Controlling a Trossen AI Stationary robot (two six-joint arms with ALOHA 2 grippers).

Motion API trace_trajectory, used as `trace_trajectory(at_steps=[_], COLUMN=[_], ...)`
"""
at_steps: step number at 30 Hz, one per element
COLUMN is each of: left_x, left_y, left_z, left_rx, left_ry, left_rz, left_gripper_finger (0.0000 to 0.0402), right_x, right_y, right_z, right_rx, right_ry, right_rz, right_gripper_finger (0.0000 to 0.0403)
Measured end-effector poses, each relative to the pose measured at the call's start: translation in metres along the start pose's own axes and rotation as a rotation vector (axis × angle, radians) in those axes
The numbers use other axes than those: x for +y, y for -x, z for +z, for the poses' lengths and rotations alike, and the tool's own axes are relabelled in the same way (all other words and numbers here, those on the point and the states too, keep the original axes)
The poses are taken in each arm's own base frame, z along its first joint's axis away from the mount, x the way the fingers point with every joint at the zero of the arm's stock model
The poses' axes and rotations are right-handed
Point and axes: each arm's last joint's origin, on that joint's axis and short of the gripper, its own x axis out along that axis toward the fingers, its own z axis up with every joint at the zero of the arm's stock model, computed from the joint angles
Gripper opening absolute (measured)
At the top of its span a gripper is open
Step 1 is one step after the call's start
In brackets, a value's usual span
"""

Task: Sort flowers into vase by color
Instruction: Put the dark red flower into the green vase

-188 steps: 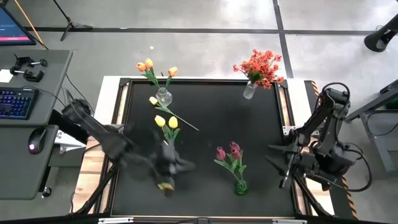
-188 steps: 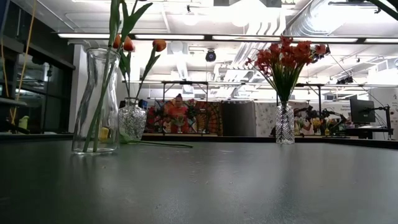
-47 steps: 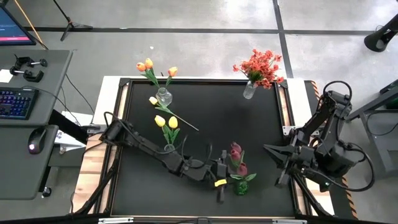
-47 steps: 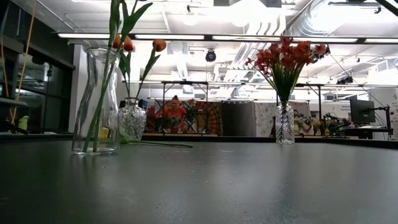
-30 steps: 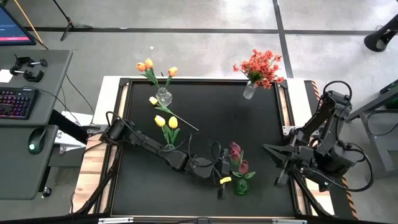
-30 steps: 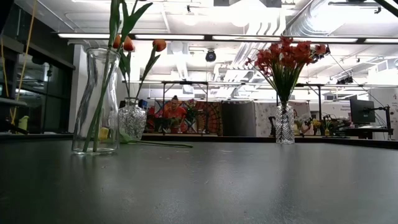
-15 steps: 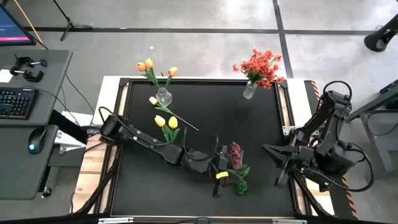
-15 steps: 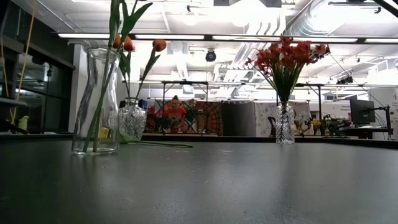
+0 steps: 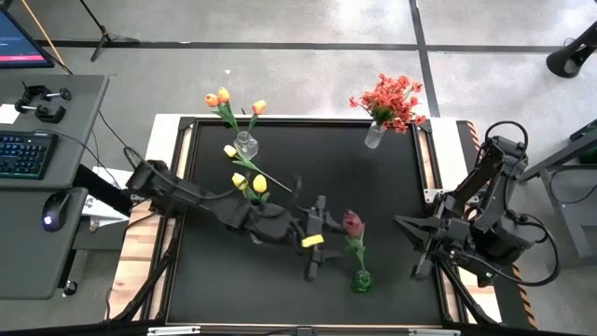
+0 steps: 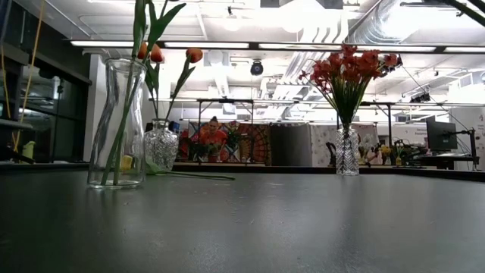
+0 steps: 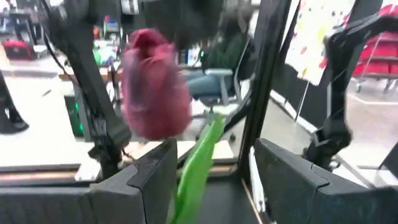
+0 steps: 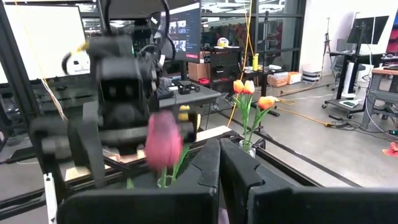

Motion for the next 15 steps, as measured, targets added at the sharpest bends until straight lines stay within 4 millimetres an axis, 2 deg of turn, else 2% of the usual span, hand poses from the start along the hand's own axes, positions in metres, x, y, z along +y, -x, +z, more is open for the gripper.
trace_trajectory(at_steps=[4, 6, 15], left_x=[-0.004, -0.007, -0.016], left_y=[-0.025, -0.03, -0.015], left_z=[-0.035, -0.042, -0.025], left_rx=[0.038, 0.042, 0.023], left_ry=[0.007, 0.006, -0.049], left_rz=[-0.017, -0.025, -0.009], left_gripper_finger=[0.0204, 0.0204, 0.0204], right_x=[0.0, 0.0, 0.0], right_y=[0.0, 0.0, 0.0], right_z=[0.0, 0.0, 0.0], right_rx=[0.0, 0.0, 0.0], right_ry=[-0.001, -0.002, 0.006], right_rz=[0.0, 0.0, 0.0], right_gripper_finger=[0.0, 0.0, 0.0])
